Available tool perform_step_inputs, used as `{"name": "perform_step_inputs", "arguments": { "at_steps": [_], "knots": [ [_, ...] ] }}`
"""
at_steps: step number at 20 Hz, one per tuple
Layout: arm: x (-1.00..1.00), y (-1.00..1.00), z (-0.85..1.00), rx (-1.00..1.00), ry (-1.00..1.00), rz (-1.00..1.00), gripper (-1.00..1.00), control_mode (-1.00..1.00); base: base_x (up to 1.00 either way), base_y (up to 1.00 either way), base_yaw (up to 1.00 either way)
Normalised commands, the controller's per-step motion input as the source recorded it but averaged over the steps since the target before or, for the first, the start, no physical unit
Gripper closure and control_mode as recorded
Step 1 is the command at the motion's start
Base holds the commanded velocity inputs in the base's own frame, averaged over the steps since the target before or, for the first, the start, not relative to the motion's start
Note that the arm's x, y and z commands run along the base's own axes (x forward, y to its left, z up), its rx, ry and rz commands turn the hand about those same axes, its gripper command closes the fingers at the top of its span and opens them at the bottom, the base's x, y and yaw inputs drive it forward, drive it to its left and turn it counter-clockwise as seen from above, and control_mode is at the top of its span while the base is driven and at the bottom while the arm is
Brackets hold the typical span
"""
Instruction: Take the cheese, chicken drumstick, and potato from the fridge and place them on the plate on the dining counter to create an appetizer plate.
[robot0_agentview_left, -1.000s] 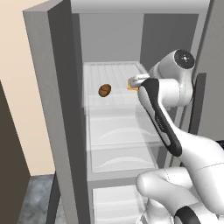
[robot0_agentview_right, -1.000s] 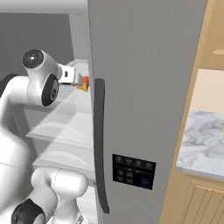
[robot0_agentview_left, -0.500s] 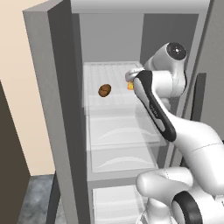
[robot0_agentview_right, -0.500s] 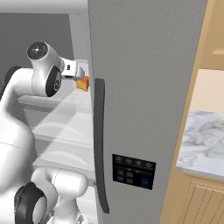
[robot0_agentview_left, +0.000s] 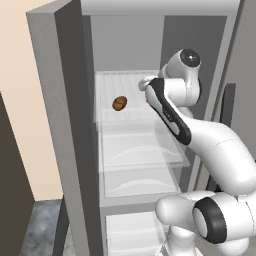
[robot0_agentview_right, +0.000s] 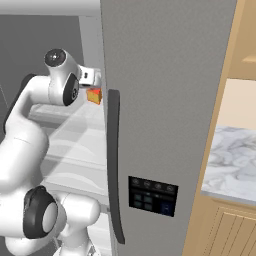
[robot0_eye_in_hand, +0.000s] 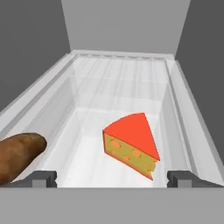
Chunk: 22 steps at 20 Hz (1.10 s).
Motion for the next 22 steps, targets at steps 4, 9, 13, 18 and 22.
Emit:
{"name": "perform_step_inputs", "arguments": {
  "at_steps": [4, 9, 13, 18, 22],
  "knots": [
    [0.27, 0.00, 0.00, -0.04, 0.07, 0.00, -1.00, -1.00, 0.00, 0.00, 0.00],
    [0.16, 0.00, 0.00, -0.08, 0.10, 0.00, -1.00, -1.00, 0.00, 0.00, 0.00],
    [0.04, -0.05, -0.01, -0.07, 0.07, 0.04, -1.00, -1.00, 0.00, 0.00, 0.00],
    [0.01, -0.11, -0.12, -0.02, 0.01, 0.08, -1.00, -1.00, 0.00, 0.00, 0.00],
    [0.01, -0.10, -0.22, 0.00, 0.00, 0.08, -1.00, -1.00, 0.00, 0.00, 0.00]
  ]
}}
